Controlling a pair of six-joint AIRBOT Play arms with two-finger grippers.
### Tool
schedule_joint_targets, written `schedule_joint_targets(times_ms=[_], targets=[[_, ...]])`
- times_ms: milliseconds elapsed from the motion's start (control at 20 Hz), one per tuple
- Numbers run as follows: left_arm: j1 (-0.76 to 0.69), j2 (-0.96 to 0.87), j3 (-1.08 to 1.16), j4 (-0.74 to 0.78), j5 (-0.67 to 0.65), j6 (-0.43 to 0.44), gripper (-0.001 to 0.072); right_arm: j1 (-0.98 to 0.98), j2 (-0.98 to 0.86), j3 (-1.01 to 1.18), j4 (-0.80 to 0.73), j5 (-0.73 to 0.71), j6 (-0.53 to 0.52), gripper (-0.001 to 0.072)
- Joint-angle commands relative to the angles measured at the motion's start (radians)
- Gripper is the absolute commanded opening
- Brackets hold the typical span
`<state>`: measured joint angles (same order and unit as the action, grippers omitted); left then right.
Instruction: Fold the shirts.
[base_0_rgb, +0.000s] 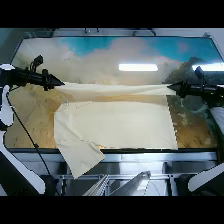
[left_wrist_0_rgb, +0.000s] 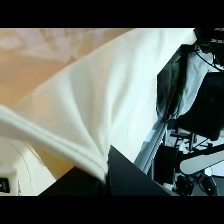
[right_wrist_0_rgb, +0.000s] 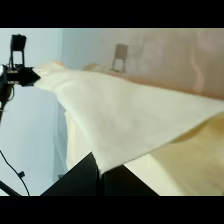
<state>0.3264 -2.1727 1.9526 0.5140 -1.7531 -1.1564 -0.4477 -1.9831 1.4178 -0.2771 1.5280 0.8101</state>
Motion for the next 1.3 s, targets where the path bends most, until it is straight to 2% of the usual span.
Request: schedule_joint_targets(times_ms=[0, 150, 250, 400, 550, 700, 750, 800, 850, 1000, 1250], targets=[[-0.002, 0.001, -0.077, 0.069, -0.023, -0.028, 0.0005, 0.026, -0.006, -0.004, -0.134, -0.033, -0.002, 0.0014], [-0.003, 0.001, -0.118, 0.162, -0.03, -0.09, 0.0005, 0.04, -0.009, -0.004, -0.201, -0.081, 0.027, 0.0013], [-0.009, 0.002, -0.118, 0.226, -0.037, -0.111, 0.0004, 0.038, -0.009, -0.004, -0.298, -0.101, 0.083, 0.0013], [-0.024, 0.001, -0.094, 0.23, -0.034, -0.129, 0.0004, 0.037, -0.008, -0.004, -0.419, -0.134, 0.15, 0.0014], [-0.038, 0.002, -0.067, 0.24, -0.035, -0.142, 0.0004, 0.039, -0.008, -0.003, -0.419, -0.162, 0.152, 0.0013], [-0.059, 0.002, -0.058, 0.357, -0.04, -0.164, 0.0007, 0.04, -0.007, -0.003, -0.412, -0.169, 0.147, 0.0018], [-0.067, 0.001, -0.058, 0.385, -0.056, -0.165, 0.0014, 0.04, -0.007, -0.003, -0.402, -0.166, 0.144, 0.0104], [-0.068, 0.001, -0.058, 0.399, -0.072, -0.172, 0.0105, 0.039, -0.007, -0.003, -0.39, -0.159, 0.144, 0.0212], [-0.068, 0.002, -0.058, 0.412, -0.09, -0.21, 0.0248, 0.038, -0.003, -0.002, -0.39, -0.15, 0.149, 0.0226], [-0.045, 0.018, -0.058, 0.41, -0.107, -0.286, 0.0248, 0.011, 0.045, -0.002, -0.409, -0.132, 0.185, 0.0226], [0.015, 0.137, -0.06, 0.446, -0.106, -0.302, 0.0246, -0.072, 0.21, -0.03, -0.533, -0.052, 0.238, 0.0225]])
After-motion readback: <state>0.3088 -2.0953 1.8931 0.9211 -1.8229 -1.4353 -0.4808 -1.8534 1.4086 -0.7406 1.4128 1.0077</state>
